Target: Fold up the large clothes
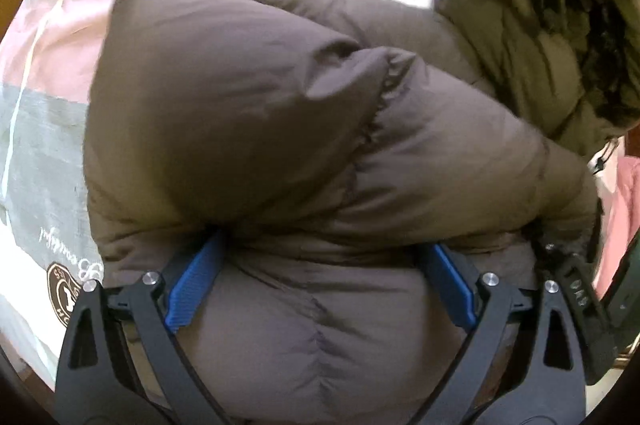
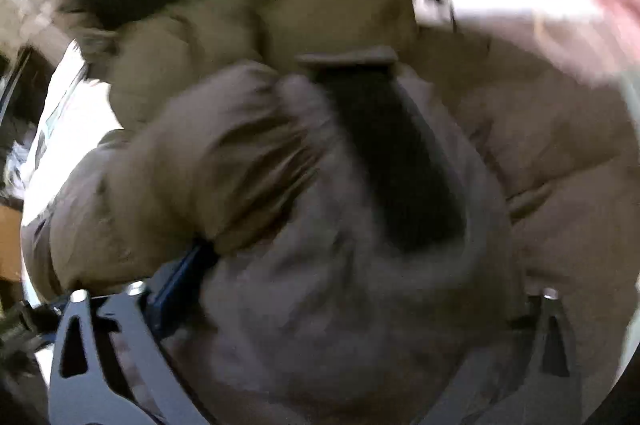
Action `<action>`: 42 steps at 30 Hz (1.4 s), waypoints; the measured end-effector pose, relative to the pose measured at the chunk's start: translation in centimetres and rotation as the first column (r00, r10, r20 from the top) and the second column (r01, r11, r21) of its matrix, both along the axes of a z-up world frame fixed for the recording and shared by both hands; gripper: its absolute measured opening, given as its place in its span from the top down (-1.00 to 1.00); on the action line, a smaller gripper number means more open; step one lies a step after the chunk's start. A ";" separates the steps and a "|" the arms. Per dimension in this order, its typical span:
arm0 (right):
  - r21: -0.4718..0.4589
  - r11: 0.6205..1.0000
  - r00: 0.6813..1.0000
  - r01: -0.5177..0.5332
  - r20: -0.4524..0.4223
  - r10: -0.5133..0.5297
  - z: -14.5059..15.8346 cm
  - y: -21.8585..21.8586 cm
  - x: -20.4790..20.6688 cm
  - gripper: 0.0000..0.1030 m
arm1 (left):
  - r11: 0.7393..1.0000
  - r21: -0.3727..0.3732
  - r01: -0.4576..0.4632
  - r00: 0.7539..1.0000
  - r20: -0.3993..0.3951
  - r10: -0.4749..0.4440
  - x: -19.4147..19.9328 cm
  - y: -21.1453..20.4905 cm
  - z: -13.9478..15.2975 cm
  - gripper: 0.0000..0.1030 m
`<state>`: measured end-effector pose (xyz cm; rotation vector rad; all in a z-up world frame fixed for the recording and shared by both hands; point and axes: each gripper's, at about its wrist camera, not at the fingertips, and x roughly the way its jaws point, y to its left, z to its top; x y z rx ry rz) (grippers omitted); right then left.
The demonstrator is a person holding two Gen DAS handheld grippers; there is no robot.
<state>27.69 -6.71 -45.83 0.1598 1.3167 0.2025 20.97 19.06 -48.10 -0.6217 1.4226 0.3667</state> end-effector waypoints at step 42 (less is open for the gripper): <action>-0.014 1.000 0.988 -0.025 -0.152 0.022 0.5 -9.7 -16.2 -0.97 | 0.990 -0.036 0.138 0.976 -0.167 -0.142 -6.5 -10.8 -1.9 -0.96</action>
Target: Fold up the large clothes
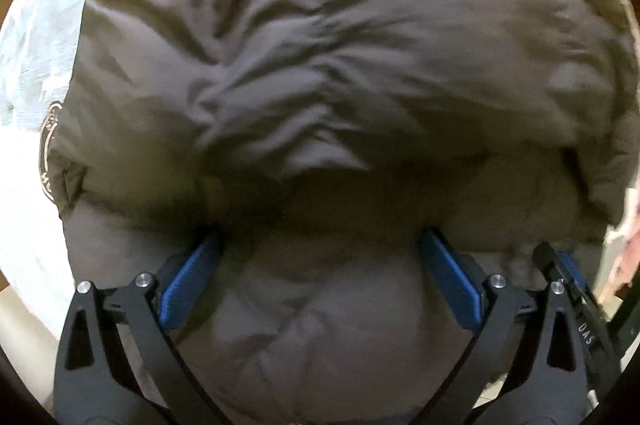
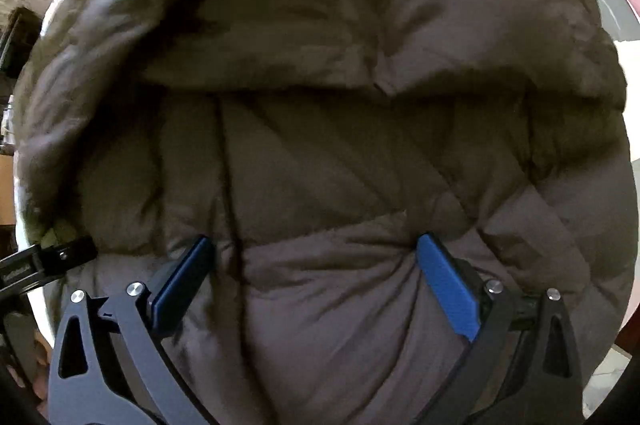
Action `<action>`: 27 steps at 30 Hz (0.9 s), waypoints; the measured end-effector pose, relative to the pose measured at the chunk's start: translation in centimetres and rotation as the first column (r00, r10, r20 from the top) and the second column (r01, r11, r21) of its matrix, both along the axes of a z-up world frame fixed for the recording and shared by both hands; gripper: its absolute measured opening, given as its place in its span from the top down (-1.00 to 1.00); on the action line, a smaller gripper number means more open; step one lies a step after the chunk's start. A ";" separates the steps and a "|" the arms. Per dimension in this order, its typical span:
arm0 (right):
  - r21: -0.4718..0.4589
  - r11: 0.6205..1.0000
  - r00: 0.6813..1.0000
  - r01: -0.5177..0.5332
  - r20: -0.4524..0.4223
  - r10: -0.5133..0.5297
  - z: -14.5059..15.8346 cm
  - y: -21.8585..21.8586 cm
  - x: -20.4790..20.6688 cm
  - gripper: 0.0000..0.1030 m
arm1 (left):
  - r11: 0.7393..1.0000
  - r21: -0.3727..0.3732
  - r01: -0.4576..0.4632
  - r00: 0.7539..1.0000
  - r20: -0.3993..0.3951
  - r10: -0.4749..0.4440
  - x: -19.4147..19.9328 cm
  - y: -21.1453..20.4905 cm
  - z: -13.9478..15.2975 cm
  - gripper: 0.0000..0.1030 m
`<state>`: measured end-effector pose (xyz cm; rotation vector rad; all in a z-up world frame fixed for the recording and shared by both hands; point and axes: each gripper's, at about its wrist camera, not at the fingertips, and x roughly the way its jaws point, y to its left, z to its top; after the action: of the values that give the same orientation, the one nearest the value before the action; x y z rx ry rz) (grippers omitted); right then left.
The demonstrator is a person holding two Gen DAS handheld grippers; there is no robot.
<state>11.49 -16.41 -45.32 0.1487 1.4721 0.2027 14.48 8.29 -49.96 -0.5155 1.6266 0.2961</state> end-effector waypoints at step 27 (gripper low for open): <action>0.033 0.999 0.972 0.019 0.233 -0.027 4.9 3.8 10.6 -0.97 | 0.999 -0.007 0.044 0.979 0.201 -0.042 11.7 -2.3 5.6 -0.96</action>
<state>22.12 -12.65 -40.44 0.1612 1.2327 0.2169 26.15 6.03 -44.35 -0.5022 1.4420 0.1957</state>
